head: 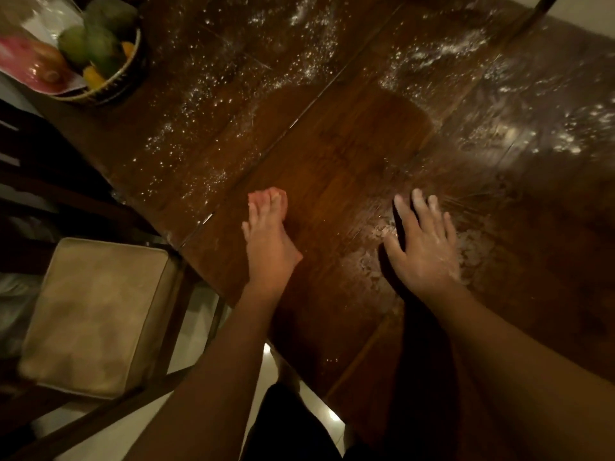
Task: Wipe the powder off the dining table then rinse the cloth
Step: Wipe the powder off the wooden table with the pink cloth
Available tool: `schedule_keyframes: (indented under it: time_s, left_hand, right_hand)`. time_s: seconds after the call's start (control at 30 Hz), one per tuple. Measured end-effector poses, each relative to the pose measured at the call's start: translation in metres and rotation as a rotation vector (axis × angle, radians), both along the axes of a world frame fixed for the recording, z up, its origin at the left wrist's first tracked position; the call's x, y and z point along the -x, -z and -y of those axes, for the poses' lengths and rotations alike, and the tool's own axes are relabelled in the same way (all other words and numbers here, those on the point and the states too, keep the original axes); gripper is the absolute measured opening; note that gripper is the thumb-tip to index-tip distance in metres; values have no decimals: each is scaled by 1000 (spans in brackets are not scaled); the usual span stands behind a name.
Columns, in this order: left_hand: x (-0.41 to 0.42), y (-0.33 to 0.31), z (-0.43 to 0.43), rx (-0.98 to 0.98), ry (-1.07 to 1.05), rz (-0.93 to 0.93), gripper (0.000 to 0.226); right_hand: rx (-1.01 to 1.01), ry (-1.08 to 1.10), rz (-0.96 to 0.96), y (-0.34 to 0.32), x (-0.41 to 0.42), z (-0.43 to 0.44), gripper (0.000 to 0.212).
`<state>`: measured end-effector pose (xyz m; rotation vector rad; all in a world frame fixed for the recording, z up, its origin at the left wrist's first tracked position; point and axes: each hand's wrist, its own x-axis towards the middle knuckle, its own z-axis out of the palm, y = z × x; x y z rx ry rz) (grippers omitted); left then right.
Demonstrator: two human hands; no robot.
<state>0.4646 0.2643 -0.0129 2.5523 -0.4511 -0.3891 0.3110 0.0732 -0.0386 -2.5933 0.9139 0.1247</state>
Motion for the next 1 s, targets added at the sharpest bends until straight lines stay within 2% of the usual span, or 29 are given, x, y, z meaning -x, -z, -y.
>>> schedule_keyframes:
  time_s: [0.07,0.13,0.2,0.23,0.3,0.37,0.5,0.57,0.6,0.67,0.8,0.87,0.93,0.97,1.0]
  left_hand:
    - [-7,-10,39,-47,60,59,77]
    - [21,-14,61,-59,454,145,81]
    - [63,-10,44,-35,920,65,85]
    - [76,-5,27,-51,1080,43,86]
    - [72,5,-3,-110,1235,35,88]
    - [43,10,-2,-107,1171,27,95]
    - [-16,0,76,44,453,28,75]
    - [-35,3,130,-33,285,94,70]
    - [-36,5,157,-50,285,127,69]
    - [-24,7,198,-19,445,145,71]
    - [21,9,205,30,1086,42,88]
    - [10,7,180,83,1294,-29,90]
    - [-24,8,151,132,1311,-95,88]
    - [-42,10,137,158,1191,-115,86]
    - [-60,11,127,190,974,-111,82]
  right_hand:
    - [44,-102,-18,-2,34,16,59]
    - [86,-68,-39,-3,55,27,58]
    - [109,14,-35,-2,56,28,59]
    - [113,58,-37,-2,53,27,60]
    - [111,144,-47,-2,49,26,62]
    - [110,174,-54,-1,49,27,63]
    - [118,224,-51,1,50,27,65]
    - [124,272,-50,1,49,27,66]
    - [123,280,-46,1,48,28,66]
    - [120,285,-37,1,48,28,66]
    - [109,381,-39,2,48,29,69]
    - [100,442,-40,2,47,31,70]
    - [94,446,-41,2,46,31,69]
    - [92,440,-41,2,46,31,69]
    - [94,438,-37,2,46,31,68]
